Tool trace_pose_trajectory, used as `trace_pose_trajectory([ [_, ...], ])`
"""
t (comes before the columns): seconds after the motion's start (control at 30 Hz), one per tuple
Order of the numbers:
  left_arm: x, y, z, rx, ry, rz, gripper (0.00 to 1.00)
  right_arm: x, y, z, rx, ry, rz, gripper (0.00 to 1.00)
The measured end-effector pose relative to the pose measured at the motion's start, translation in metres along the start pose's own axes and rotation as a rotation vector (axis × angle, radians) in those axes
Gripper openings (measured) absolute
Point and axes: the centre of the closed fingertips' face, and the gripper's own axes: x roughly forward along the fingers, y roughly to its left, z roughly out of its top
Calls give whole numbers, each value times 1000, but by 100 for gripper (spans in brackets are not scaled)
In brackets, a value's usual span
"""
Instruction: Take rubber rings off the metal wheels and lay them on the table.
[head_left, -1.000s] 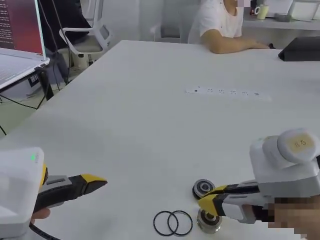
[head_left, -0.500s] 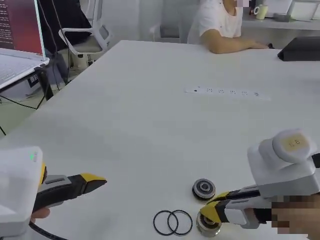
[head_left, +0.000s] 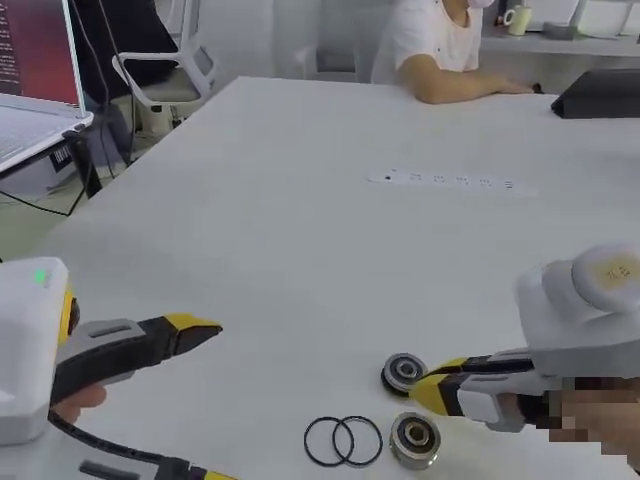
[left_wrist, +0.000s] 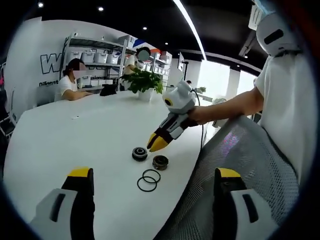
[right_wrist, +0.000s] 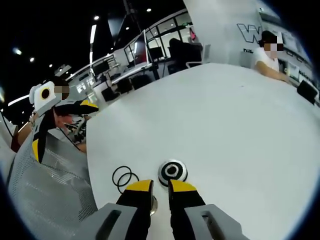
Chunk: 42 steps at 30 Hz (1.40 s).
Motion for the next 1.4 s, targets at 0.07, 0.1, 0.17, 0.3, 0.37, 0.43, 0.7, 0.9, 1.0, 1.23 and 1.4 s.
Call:
trace_pose_trajectory([
  [0.07, 2, 0, 11, 48, 2, -2, 99, -1, -4, 0, -3, -4, -14, 9],
  [0.1, 2, 1, 16, 71, 5, -2, 99, -2, -5, 0, -5, -4, -18, 10],
  [0.17, 2, 3, 25, 97, 2, -2, 99, -3, -9, 0, -6, -8, -32, 10],
  [0.3, 5, 8, 49, 156, -18, -6, 98, -7, -16, 0, -4, -15, -50, 10],
  [0.37, 9, 12, 55, 176, -13, -6, 98, -8, -18, 1, 1, -21, -50, 11],
  [0.43, 14, 17, 60, 195, -1, -3, 98, -9, -19, 2, 1, -25, -55, 11],
  [0.7, 44, 5, 85, 284, 16, -60, 94, -13, -23, 3, 9, -41, -66, 11],
  [0.9, 71, -10, 98, 346, 23, -111, 90, -14, -27, 2, 8, -46, -67, 12],
  [1.0, 86, -8, 103, 348, 12, -122, 87, -14, -27, 1, -6, -47, -67, 13],
  [1.23, 109, 15, 87, 329, 22, -151, 79, -13, -29, 0, -14, -51, -66, 14],
  [1.4, 123, 25, 73, 310, 12, -155, 72, -13, -30, -1, -17, -46, -67, 14],
])
